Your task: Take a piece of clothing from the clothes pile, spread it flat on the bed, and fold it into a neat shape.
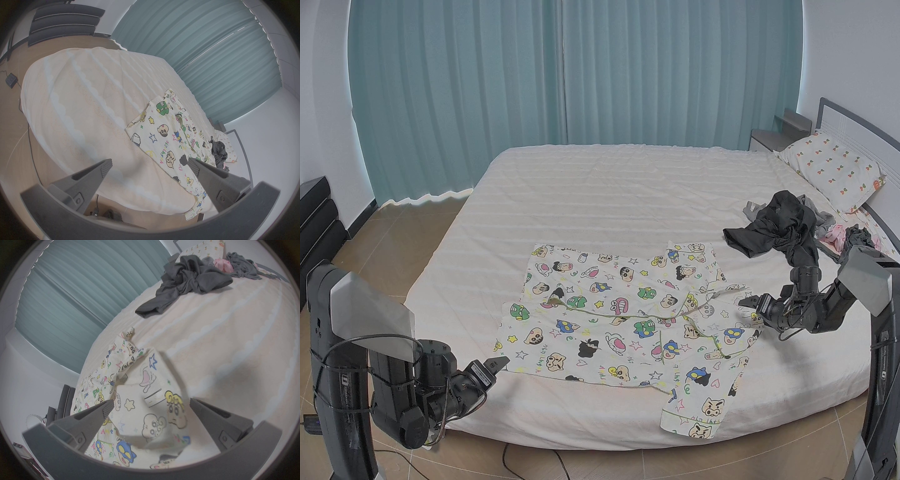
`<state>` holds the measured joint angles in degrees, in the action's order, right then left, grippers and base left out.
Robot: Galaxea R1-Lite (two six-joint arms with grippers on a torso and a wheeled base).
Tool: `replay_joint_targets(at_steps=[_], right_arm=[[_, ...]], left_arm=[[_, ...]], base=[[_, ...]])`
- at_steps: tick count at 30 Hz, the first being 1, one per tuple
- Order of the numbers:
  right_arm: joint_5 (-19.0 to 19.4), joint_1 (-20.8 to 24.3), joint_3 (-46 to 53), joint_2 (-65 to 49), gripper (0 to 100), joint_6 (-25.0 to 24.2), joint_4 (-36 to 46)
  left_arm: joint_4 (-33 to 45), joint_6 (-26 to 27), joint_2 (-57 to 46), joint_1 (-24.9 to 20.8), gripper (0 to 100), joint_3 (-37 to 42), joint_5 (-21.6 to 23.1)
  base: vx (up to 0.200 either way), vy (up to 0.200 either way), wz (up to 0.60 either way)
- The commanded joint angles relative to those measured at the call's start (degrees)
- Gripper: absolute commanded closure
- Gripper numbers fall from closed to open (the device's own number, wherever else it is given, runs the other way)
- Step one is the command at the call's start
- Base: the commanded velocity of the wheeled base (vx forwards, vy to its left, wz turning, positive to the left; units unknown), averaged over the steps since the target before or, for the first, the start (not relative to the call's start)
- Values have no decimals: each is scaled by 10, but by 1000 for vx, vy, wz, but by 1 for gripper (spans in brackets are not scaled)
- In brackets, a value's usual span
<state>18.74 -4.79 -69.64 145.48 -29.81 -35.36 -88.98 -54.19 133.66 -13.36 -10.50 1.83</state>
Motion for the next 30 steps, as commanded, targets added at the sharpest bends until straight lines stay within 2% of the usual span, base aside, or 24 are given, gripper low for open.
replay_joint_targets(at_steps=[1,15,30], right_arm=[[-5,12,-47,31,100,0,36],[-34,-11,-69,12,100,-1,32],[-50,-33,-173,19,100,2,57]], left_arm=[[-10,0,6,0,0,-1,-1],[-10,0,7,0,0,0,-3],[-10,0,7,-1,0,1,-4]], base=[[0,0,0],[0,0,0],[0,0,0]])
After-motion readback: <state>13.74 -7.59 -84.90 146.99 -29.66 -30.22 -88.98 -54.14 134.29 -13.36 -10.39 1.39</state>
